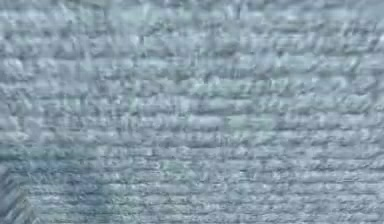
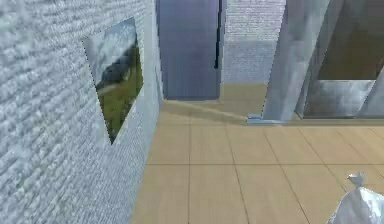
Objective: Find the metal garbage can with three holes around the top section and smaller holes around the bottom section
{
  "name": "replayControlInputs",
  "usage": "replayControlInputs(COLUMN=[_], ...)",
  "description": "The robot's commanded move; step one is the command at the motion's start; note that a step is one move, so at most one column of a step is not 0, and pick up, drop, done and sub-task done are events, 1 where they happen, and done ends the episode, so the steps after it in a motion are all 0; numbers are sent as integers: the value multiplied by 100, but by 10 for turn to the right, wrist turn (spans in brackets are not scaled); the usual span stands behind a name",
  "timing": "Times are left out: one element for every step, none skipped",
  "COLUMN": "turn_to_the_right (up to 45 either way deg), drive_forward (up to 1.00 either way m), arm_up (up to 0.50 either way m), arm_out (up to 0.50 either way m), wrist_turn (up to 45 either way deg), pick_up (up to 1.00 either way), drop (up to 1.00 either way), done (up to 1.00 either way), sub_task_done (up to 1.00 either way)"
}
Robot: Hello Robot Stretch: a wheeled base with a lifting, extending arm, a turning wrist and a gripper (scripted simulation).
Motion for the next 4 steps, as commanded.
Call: replayControlInputs(turn_to_the_right=[450,450,450,90], drive_forward=[0,0,0,0], arm_up=[0,0,0,0], arm_out=[0,0,0,0], wrist_turn=[0,0,0,0], pick_up=[0,0,0,0], drop=[0,0,0,0], done=[0,0,0,0], sub_task_done=[0,0,0,0])
